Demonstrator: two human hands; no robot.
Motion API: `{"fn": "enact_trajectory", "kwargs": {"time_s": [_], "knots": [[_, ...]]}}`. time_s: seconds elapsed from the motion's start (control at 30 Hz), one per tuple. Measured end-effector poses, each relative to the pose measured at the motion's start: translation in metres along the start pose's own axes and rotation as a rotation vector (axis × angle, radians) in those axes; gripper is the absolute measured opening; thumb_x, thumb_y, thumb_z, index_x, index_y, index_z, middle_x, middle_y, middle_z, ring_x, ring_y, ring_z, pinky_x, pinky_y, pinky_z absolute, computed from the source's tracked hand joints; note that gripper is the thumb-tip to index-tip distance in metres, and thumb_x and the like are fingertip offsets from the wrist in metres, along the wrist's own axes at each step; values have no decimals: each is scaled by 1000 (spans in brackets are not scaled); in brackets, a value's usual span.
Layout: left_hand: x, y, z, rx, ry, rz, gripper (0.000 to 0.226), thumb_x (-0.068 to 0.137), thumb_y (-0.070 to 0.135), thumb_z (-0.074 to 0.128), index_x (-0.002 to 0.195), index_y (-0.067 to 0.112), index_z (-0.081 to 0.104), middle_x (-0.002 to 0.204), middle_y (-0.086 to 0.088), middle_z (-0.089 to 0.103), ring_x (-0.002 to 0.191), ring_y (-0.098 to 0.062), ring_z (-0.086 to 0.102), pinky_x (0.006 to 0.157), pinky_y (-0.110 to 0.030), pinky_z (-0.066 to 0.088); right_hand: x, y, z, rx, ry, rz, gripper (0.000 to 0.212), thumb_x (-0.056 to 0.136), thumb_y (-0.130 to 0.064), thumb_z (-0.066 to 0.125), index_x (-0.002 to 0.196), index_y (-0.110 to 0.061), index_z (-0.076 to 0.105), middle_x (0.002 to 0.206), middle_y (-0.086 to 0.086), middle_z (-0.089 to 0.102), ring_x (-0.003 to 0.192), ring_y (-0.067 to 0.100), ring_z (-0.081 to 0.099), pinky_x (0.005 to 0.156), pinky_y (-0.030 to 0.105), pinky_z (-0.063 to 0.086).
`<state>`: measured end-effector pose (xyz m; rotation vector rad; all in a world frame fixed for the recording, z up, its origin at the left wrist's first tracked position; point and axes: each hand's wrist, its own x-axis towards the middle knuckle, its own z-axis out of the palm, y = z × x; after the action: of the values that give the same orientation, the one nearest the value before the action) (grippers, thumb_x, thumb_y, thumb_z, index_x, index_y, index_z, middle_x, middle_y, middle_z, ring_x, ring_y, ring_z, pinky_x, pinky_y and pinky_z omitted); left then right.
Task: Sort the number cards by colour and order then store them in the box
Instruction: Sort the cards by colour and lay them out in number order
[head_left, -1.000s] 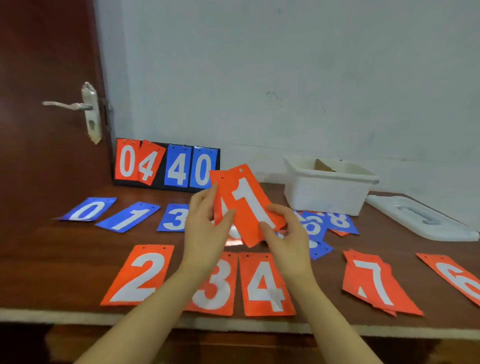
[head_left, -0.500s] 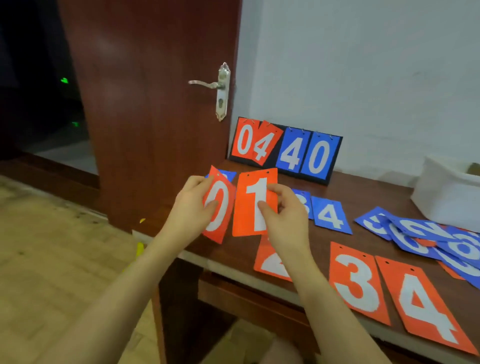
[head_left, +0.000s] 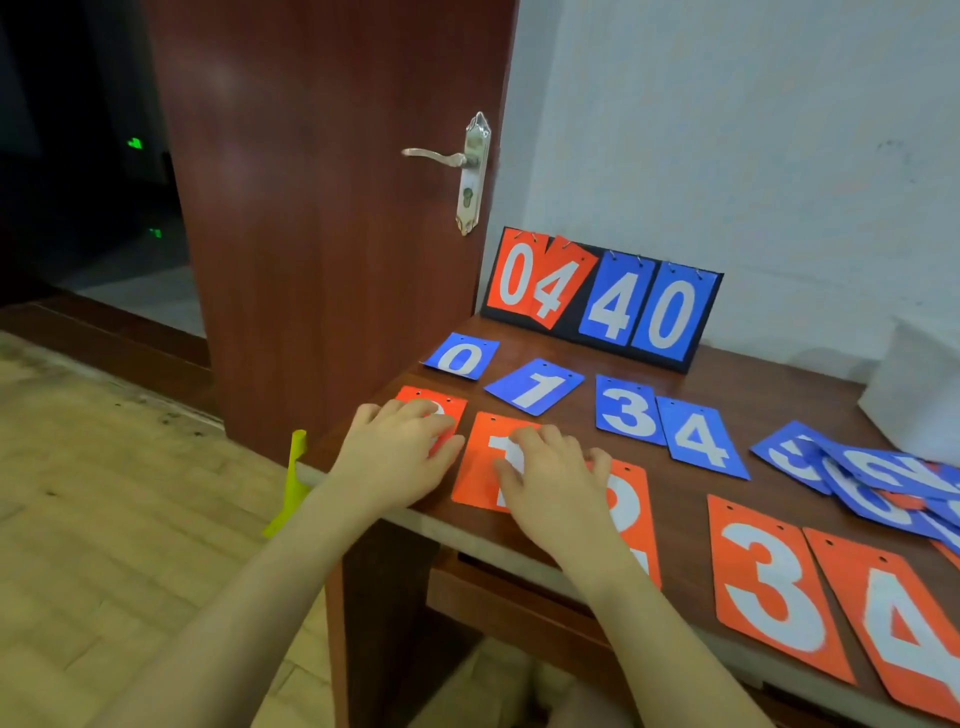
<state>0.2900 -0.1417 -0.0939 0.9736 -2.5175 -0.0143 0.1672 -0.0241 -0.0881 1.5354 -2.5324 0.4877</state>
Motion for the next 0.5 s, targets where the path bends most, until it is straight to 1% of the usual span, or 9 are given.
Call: {"fn": "enact_trajectory", "kwargs": {"time_s": [0.1,0.17,0.2,0.23,0.3,0.37,0.4,0.43,0.5], "knots": [[-7,2,4,57,-47,-6,40,93,48,36,125,31,53,134,9,51,121,-18,45,99,-36,29,-1,3,-2,0,-55,-49,34,96,-42,39,124,-27,51,128,-4,49,119,18,44,102,40,19],[-8,4,2,42,13,-25,42,93,47,37,128,28,51,137,7,49,124,-19,44,100,-37,30,-3,7,-11,25,-43,-43,37,96,-43,38,128,-29,48,130,-4,46,121,19,41,103,40,20],[-8,9,-2,23,59,-13,43,92,47,36,126,26,53,134,5,52,123,-20,46,99,-38,32,-4,12,-18,40,-14,-41,37,96,-44,38,129,-30,48,129,-3,46,121,19,41,103,40,20],[-6,17,-7,8,95,23,46,90,46,34,121,23,59,127,3,58,117,-22,52,95,-39,35,-5,18,-28,50,29,-49,36,96,-43,38,127,-30,49,126,-3,48,119,19,42,102,40,21],[3,39,-16,-3,162,123,46,84,40,33,103,18,68,106,-1,68,98,-27,62,84,-40,42,-10,37,-48,59,110,-74,30,96,-41,39,116,-27,56,115,-3,54,112,20,49,97,38,26],[13,69,-23,-5,189,198,42,81,35,35,93,15,70,95,-2,69,86,-28,64,78,-40,45,-17,64,-68,79,179,-73,26,95,-36,43,107,-22,61,105,-2,59,102,21,56,89,37,34],[19,86,-26,-21,179,237,42,82,34,35,95,15,70,96,-3,69,87,-29,63,79,-40,44,-21,79,-77,90,207,-54,24,95,-34,45,103,-20,63,102,-1,61,97,23,58,85,36,39],[24,105,-27,-50,176,275,43,84,35,35,101,14,68,102,-3,67,92,-28,61,84,-40,41,-25,96,-83,93,229,-30,23,94,-32,46,100,-18,64,98,0,61,93,24,60,82,36,42],[34,144,-27,-99,126,328,46,85,35,32,114,15,62,114,-3,61,104,-27,54,91,-37,30,-34,133,-95,80,245,33,21,93,-29,47,95,-17,64,94,0,62,89,24,60,79,38,46]]}}
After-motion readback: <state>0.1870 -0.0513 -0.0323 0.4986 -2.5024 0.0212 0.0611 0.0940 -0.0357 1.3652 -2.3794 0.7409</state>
